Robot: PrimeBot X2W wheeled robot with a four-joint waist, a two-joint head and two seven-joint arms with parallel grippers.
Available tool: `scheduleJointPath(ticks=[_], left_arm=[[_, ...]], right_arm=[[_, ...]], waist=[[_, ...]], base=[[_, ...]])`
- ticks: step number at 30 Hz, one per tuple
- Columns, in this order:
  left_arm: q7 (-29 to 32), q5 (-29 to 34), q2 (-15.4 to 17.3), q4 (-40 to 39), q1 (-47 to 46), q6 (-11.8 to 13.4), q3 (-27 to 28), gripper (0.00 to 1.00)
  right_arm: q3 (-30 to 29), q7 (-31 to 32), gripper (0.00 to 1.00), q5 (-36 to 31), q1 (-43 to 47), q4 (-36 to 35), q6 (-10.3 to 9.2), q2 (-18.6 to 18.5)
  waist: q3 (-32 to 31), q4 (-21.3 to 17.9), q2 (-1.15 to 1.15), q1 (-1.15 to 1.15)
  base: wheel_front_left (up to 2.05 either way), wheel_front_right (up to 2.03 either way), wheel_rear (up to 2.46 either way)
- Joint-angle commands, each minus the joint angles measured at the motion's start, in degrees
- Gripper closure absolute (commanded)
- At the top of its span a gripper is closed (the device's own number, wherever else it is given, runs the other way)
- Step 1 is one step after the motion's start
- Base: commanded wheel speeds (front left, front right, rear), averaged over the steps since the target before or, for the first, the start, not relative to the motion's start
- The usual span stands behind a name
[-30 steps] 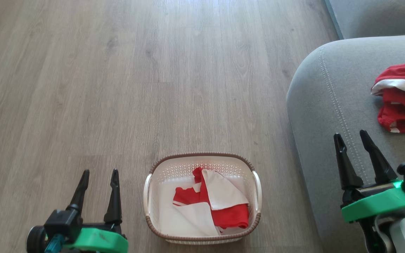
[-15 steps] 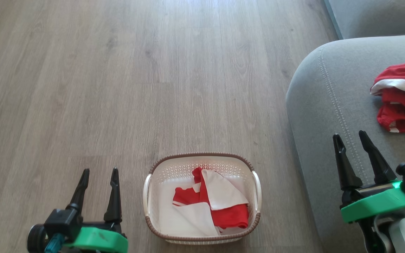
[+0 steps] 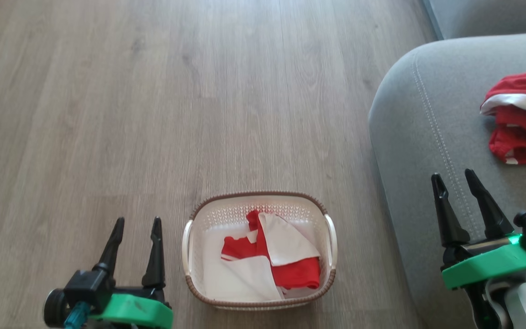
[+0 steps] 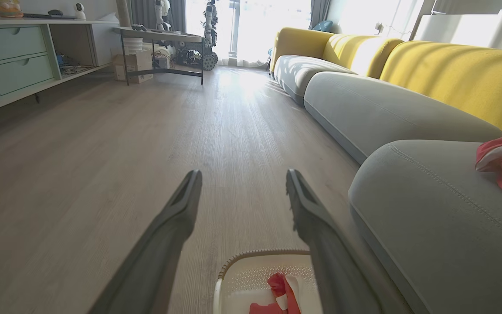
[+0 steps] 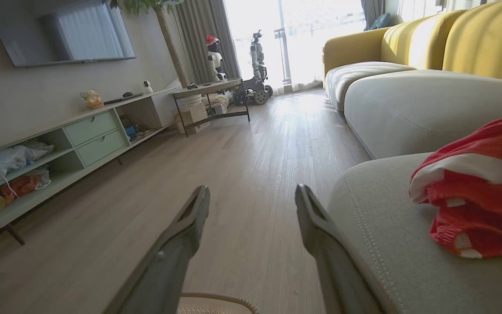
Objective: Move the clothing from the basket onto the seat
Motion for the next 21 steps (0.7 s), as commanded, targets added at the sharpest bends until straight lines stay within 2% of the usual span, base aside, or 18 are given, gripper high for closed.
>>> scheduleJointPath(ticks=[1,21], left_arm=[[-0.7,0.7,0.1,-1.1,-2.7,-0.1,2.5,0.0],[-0.7,5.4,-4.8,5.3,-15.9,-3.1,-0.2,0.0]], right_arm=[[1.2,-0.5,0.0,0.3,-2.6,-2.0,-0.02,-1.3],[0.0,-0.5,0.0,2.5,-9.7,-5.1,-0.02,-4.5]], waist=[[1.0,-0.3,0.0,0.0],[16.4,-3.5,0.0,0.0]], base=[[0.0,0.0,0.0],[0.0,0.0,0.0]])
